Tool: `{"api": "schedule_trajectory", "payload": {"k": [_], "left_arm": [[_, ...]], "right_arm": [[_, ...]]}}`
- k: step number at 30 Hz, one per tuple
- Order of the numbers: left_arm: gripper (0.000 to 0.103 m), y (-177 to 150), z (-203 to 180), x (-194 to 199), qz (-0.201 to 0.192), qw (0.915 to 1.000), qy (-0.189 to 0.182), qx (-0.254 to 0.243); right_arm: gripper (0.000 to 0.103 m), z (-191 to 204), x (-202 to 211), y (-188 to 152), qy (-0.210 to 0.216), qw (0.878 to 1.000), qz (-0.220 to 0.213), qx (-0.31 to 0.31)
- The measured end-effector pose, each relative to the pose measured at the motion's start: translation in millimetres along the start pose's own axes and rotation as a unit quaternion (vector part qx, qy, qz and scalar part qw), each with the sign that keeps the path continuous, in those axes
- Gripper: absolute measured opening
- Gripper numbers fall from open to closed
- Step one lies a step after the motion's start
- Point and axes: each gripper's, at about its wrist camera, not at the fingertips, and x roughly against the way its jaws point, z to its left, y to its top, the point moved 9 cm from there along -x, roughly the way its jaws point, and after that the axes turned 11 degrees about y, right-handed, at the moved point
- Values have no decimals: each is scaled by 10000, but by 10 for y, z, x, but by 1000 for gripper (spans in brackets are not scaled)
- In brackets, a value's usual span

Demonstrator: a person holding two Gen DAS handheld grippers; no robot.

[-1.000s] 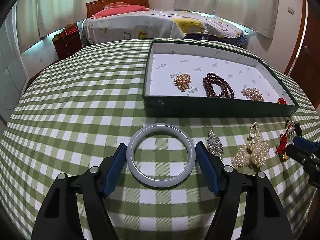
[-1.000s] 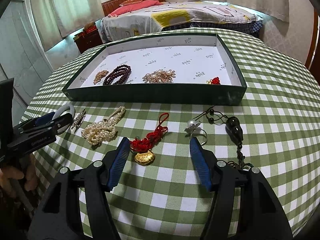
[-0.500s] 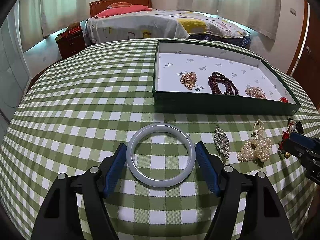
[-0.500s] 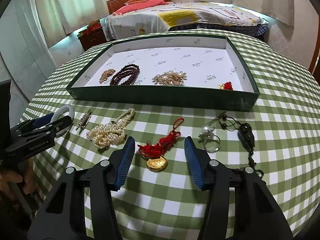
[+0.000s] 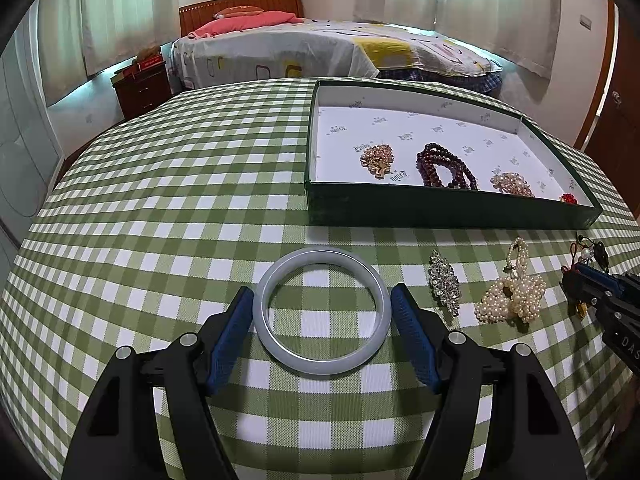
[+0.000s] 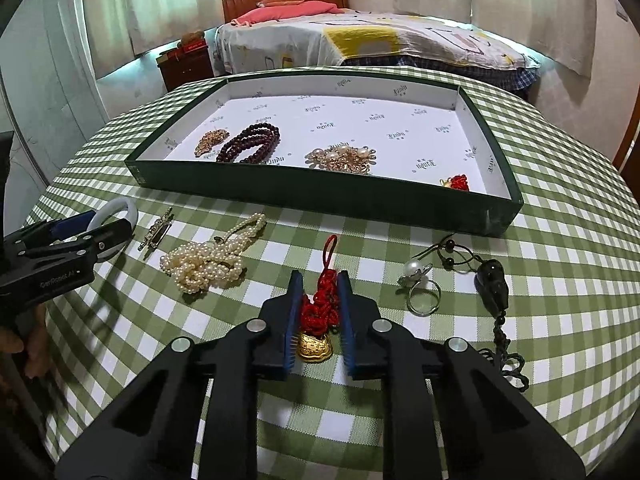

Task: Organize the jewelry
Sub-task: 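Close the right tool on the red tassel pendant with gold coin, then lift the jade bangle with the left tool while the right tool carries the tassel pendant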

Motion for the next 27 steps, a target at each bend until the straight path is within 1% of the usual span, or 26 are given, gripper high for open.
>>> {"api": "schedule_trajectory", "payload": {"k": [1,3,17,27], "left_arm": [[68,0,0,-1,0,10000,0,-1],[68,0,1,-1,1,10000,-2,0],[68,1,-3,8,-8,10000,-6,-11],[68,26,-56,152,-129,9999,-65,-46]], "right_arm": [[15,5,1,-1,7,10000,-10,-14],[11,4,29,-6,16,10000,-53,-44],[11,-31,253,-22,60,9993,-302,-190],[11,-114,510,90,-2,9978,-598,-278]]}}
